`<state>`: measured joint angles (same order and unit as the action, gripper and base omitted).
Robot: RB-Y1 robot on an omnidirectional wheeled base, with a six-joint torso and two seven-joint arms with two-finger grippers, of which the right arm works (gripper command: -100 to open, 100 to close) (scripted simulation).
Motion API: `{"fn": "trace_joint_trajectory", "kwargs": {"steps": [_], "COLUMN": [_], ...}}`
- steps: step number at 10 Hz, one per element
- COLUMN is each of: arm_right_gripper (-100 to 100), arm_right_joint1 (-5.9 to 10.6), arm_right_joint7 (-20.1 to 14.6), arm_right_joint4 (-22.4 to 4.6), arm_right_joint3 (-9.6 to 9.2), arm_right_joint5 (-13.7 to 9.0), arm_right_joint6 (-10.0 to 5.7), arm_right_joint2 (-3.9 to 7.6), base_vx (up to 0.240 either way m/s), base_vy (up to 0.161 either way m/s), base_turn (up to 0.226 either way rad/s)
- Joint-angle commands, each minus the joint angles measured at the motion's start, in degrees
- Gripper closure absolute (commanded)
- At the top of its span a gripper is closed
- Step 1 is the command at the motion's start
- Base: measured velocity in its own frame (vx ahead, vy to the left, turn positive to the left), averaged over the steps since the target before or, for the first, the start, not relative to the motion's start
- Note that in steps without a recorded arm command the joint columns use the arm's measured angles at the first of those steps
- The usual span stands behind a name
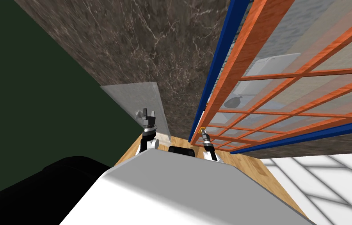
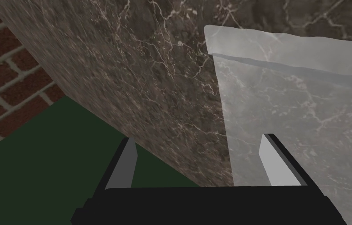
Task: Pull the door open
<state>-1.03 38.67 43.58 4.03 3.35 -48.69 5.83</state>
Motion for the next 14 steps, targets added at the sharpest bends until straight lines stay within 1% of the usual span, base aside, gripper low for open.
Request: {"fn": "trace_joint_trajectory", "kwargs": {"steps": [1, 2, 3, 5, 6, 7, 8, 9, 10, 11, 12, 13, 14], "arm_right_gripper": [100, 100, 100, 100, 100, 100, 100, 100, 100, 100, 100, 100, 100], "arm_right_joint1": [-0.01, -0.01, -0.17, -0.17, -0.35, -0.53, -0.53, -0.70, -0.70, -0.88, -0.88, -1.07, -1.07], "arm_right_joint7": [-2.9, -3.0, -5.3, -5.4, -7.8, -9.1, -10.2, -12.1, -12.6, -14.7, -15.0, -16.9, -17.4], "arm_right_joint4": [-0.7, -0.7, -0.6, -0.6, -0.5, -0.5, -0.5, -0.4, -0.4, -0.3, -0.3, -0.3, -0.3], "arm_right_joint3": [-0.91, -0.91, -0.75, -0.75, -0.57, -0.39, -0.39, -0.22, -0.22, -0.04, -0.04, 0.14, 0.14], "arm_right_joint5": [-0.8, -0.8, -1.9, -1.9, -3.1, -4.3, -4.3, -5.5, -5.5, -6.7, -6.7, -7.9, -7.9], "arm_right_joint6": [-0.26, -0.26, -0.31, -0.31, -0.37, -0.43, -0.43, -0.49, -0.49, -0.55, -0.55, -0.61, -0.61], "arm_right_joint2": [-0.88, -0.88, -0.70, -0.70, -0.50, -0.30, -0.30, -0.11, -0.11, 0.09, 0.09, 0.29, 0.29], "base_vx": [-0.049, -0.035, -0.037, -0.024, -0.032, -0.065, -0.052, -0.050, -0.027, -0.044, -0.042, -0.046, -0.043], "base_vy": [0.003, 0.001, 0.000, -0.001, 0.008, -0.021, -0.021, -0.009, -0.006, 0.011, 0.001, -0.002, -0.003], "base_turn": [0.098, 0.074, 0.111, 0.028, 0.167, 0.209, 0.070, 0.105, 0.082, 0.138, 0.053, 0.090, 0.084]}}
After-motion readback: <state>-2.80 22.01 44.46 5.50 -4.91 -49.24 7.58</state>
